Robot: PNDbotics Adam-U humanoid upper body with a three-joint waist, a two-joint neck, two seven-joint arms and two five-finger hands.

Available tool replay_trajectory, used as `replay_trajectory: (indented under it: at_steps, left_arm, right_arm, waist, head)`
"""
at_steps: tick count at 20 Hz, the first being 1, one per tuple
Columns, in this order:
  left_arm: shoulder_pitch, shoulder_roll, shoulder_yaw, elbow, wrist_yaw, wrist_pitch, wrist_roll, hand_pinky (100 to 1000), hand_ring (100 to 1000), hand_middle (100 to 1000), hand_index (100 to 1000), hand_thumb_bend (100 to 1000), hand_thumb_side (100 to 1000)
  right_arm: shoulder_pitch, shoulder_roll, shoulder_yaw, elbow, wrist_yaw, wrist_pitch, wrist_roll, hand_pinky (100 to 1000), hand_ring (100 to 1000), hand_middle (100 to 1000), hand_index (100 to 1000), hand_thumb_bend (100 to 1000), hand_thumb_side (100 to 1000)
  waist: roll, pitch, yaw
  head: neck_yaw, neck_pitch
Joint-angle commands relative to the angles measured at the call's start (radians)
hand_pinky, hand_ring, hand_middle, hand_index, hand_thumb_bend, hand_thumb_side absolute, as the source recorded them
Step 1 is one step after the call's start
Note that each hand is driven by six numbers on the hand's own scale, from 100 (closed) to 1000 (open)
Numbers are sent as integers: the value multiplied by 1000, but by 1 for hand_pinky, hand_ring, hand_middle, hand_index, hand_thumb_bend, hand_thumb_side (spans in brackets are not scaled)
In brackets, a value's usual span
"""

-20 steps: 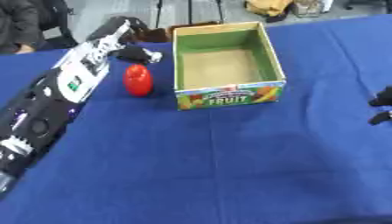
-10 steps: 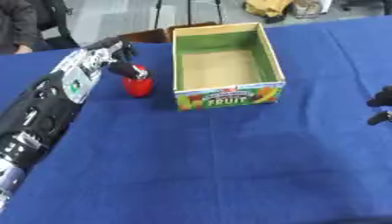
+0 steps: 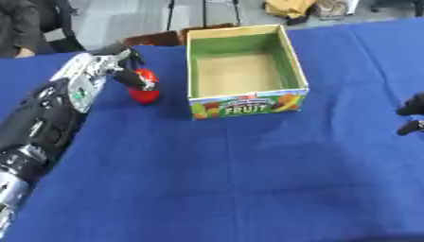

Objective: Pick up objects on the table and place them in the box.

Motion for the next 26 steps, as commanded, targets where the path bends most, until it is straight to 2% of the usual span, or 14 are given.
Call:
replay_trajectory:
  at_steps: [1,4,13,15,17,18,20,22,26]
  left_arm:
    - [-16,8,27,-13,-58,-13,-37,699,679,706,823,651,472]
    - [-11,-2,44,-14,-111,-21,-68,697,685,714,828,704,486]
    - [11,-40,93,-12,-246,-53,-91,669,653,697,827,692,480]
    - [14,-43,96,-10,-257,-56,-81,641,614,666,816,654,463]
    - [16,-46,97,-10,-264,-57,-63,585,537,610,781,564,429]
    - [17,-46,98,-11,-266,-56,-51,542,490,576,749,489,415]
    - [17,-47,99,-14,-264,-56,-29,492,444,531,713,405,379]
    - [15,-45,99,-20,-252,-60,-18,470,419,507,694,362,369]
    - [2,-37,103,-53,-200,-81,-46,453,387,480,677,345,383]
  right_arm:
    - [-6,-17,-7,-21,-2,-2,-2,474,652,595,670,100,903]
    - [-5,-15,-8,-20,-2,-2,-3,474,652,595,670,100,904]
    - [-4,-13,-9,-20,0,0,-4,474,653,595,670,100,908]
    - [-4,-12,-9,-20,0,0,-4,474,653,595,670,100,909]
    - [-4,-12,-9,-20,0,0,-4,474,653,595,670,100,909]
    - [-4,-12,-9,-20,1,1,-4,474,653,595,670,100,910]
    - [-4,-11,-9,-21,1,1,-4,474,653,595,670,100,909]
    - [-4,-12,-9,-20,1,1,-4,474,653,596,670,100,910]
    - [-1,-12,-10,-20,1,1,-5,474,653,596,670,100,910]
  waist:
    - [-6,-16,1]
    - [-7,-16,3]
    - [-12,-12,5]
    - [-12,-11,4]
    - [-12,-11,4]
    - [-12,-11,4]
    - [-13,-11,5]
    - [-13,-12,5]
    - [-14,-15,4]
  head:
    - [-3,-11]
    - [-5,-11]
    - [-9,-11]
    - [-9,-11]
    - [-10,-10]
    - [-10,-10]
    - [-10,-9]
    - [-10,-9]
    - [-12,-8]
